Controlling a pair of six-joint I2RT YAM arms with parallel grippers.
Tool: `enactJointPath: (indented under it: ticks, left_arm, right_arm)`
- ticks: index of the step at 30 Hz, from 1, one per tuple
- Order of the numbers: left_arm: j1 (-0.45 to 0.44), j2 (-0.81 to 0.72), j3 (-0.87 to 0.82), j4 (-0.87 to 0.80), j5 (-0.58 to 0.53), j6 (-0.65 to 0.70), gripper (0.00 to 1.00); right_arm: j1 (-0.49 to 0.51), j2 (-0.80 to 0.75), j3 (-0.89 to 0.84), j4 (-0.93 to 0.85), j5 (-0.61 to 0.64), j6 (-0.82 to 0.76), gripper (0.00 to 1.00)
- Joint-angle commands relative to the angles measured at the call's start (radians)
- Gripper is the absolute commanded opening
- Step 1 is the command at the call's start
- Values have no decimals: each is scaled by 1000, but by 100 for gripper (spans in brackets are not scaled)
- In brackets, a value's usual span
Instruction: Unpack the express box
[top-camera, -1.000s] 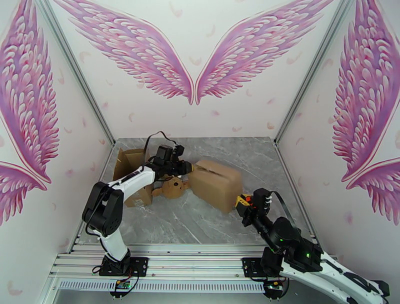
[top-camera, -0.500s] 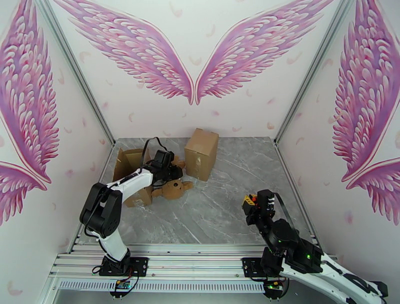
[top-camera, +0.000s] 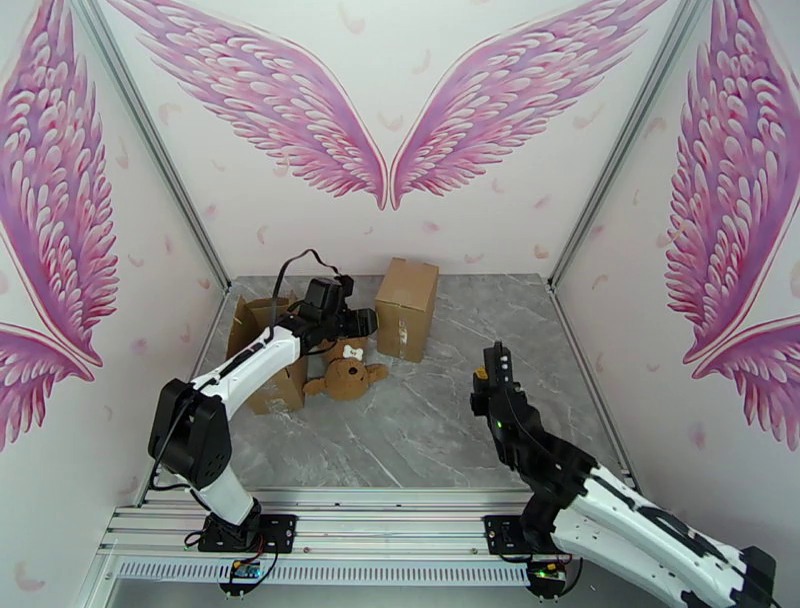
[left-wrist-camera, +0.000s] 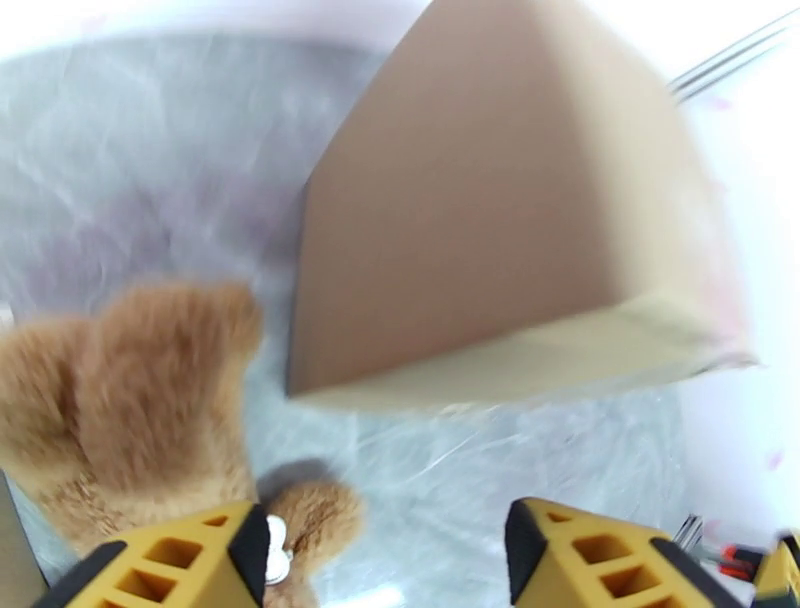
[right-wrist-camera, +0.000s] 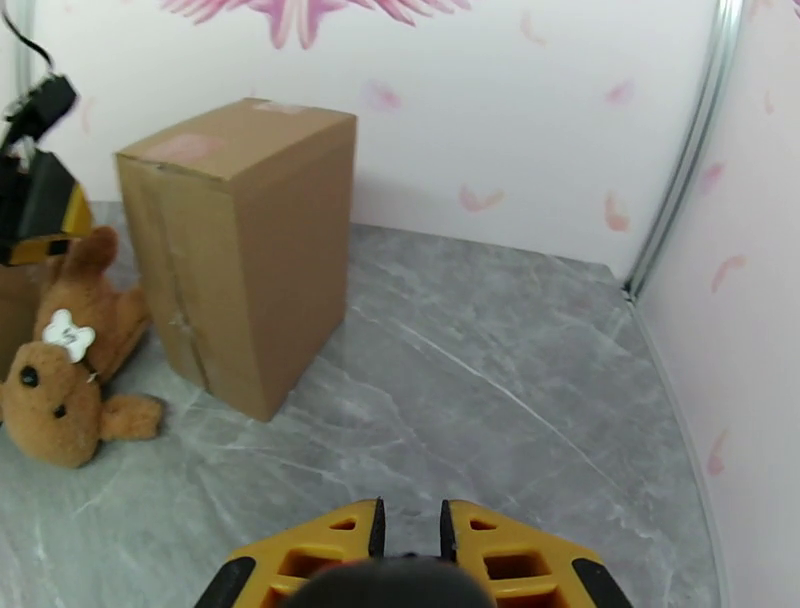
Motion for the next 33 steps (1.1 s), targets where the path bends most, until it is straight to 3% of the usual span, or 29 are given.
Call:
enactJointPath:
  ticks: [1, 6, 11, 17, 27, 33]
  left_arm:
    - [9, -11, 63, 26, 0, 63, 73]
    - [53, 53, 92, 45, 48, 65, 76]
    - [131, 85, 63, 85, 54, -14, 75]
    - [150, 292, 247, -54, 124, -12, 73]
    - [81, 483, 493, -295, 85, 107, 72]
    - [35, 470, 540, -345, 88, 162, 71]
  right_arm:
    - [-132, 159, 103, 85, -247, 92, 0]
    - [-210, 483, 273, 139, -395, 83, 0]
    - [-222, 704, 395, 182, -427, 101, 0]
    - [-258, 910, 539, 120, -462, 147, 0]
    - [-265, 1053, 658, 16, -477, 189, 0]
    - [-262, 988, 608, 50, -534, 218, 0]
